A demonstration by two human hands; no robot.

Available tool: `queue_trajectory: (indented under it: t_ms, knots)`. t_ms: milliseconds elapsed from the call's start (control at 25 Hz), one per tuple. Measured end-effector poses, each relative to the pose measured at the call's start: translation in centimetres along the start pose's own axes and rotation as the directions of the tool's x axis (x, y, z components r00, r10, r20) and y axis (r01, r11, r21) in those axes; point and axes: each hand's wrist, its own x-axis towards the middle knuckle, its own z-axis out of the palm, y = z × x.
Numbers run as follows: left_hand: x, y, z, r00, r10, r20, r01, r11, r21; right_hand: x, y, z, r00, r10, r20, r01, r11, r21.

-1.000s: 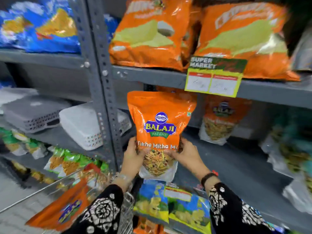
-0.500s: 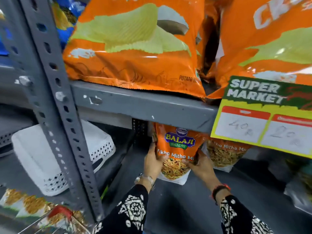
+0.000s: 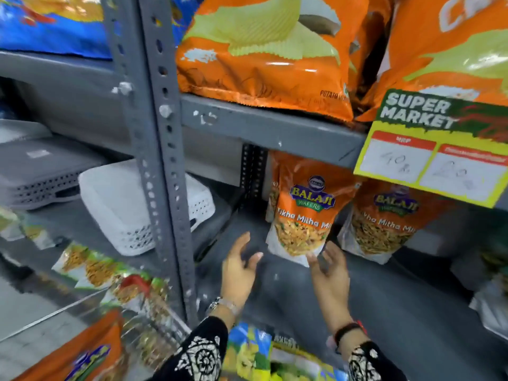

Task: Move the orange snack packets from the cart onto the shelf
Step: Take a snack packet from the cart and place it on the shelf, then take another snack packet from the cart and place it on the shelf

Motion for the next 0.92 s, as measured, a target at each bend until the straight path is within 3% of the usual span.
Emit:
queue_trajectory:
  t_ms: [160,280,400,640,800,920]
  knots:
    - [-7.6,-2.6,-8.3,0.971,-0.041,-0.235,0.066,0.993,0.097,-7.5,2.0,3.6,0.946,-0.075,0.316,0.109,0.99,-0.091]
    - [-12.4,-4.9,-15.0,0.911,-0.143,-0.387,0.216,0.965,0.152,-11.9,3.6,7.2,0.813,-0.06,0.579,0.194,0.966,-0.172]
    - [-15.8,-7.8,-20.7,0.806,-0.289,-0.517,0.395,0.913,0.105,-15.3,5.0,12.4,0.645,0.001,0.765,0.275,0.933,-0.233]
    - [-15.3,-14.9,-26.6,0.624,-0.593,-0.509,0.668,0.743,-0.047,-16.8,9.6,22.4,0.427,0.29,0.857,0.302,0.847,-0.437]
    - [-11.5,-19.6,-29.0,0.592,-0.656,-0.469,0.67,0.723,-0.167,-15.9,14.2,29.1,0.315,0.472,0.824,0.327,0.761,-0.561]
    - [-9.6,-24.3,-29.6,0.567,-0.659,-0.494,0.711,0.694,-0.109,-15.4,18.0,33.2,0.254,0.494,0.832,0.286,0.783,-0.552]
